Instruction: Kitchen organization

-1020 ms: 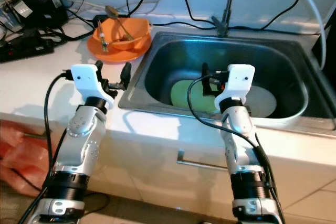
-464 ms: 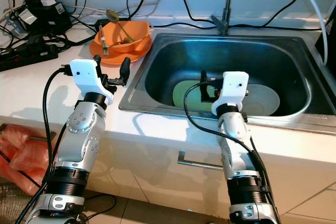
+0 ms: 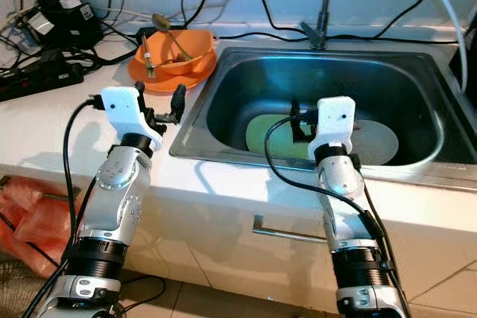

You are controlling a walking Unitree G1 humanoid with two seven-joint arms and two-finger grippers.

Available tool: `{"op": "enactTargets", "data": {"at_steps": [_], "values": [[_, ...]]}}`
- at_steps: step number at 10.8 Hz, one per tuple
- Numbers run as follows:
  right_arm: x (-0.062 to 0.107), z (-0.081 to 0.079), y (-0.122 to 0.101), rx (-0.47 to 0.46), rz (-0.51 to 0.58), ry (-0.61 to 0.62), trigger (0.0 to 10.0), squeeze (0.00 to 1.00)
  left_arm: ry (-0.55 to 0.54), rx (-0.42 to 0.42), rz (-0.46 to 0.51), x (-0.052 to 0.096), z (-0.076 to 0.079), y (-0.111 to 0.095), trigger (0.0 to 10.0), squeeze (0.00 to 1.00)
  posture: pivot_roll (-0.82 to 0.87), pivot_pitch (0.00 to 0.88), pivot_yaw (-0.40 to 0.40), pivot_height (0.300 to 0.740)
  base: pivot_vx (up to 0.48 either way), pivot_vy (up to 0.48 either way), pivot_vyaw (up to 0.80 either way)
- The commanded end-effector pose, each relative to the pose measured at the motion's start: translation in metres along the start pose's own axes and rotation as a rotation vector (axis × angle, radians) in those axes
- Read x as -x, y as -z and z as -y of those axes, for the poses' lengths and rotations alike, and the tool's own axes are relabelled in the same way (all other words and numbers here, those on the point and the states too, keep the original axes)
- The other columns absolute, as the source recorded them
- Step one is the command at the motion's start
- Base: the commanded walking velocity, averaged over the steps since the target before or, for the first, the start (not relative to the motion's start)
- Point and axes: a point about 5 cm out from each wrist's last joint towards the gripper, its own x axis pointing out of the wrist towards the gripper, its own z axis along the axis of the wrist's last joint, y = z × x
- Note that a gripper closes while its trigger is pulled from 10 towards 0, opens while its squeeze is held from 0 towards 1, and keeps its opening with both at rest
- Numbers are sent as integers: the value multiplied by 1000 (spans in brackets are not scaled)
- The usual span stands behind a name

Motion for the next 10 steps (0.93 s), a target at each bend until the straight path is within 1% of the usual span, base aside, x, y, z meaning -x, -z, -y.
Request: {"op": "enactTargets", "data": {"at_steps": [1, 3, 4, 6, 7, 8, 10], "values": [[-3, -5, -14, 8, 66, -30, 10000, 0, -39, 7, -26, 3, -10, 6, 10000, 0, 49, 0, 104, 740, 0, 0, 0], [0, -8, -11, -95, 25, -75, 10000, 0, -59, 5, -7, -1, -15, 1, 10000, 0, 52, 1, 101, 740, 0, 0, 0], [3, -10, -10, -132, 30, -72, 10000, 0, -77, 11, 26, -7, -19, -10, 10000, 0, 54, 5, 102, 740, 0, 0, 0], [5, -14, -12, -130, 39, -97, 10000, 0, -97, 11, 25, -13, -27, -14, 10000, 0, 53, 8, 105, 740, 0, 0, 0], [6, -15, -11, -136, 36, -100, 10000, 0, -107, 10, 23, -19, -34, -16, 10000, 0, 50, 8, 102, 740, 0, 0, 0], [6, -15, -12, -142, 39, -102, 10000, 0, -155, 23, 30, -28, -46, -23, 10000, 0, 51, 7, 99, 740, 0, 0, 0], [6, -15, -14, -138, 46, -104, 10000, 0, -167, 12, 46, -31, -52, -30, 10000, 0, 54, 7, 99, 740, 0, 0, 0]]}}
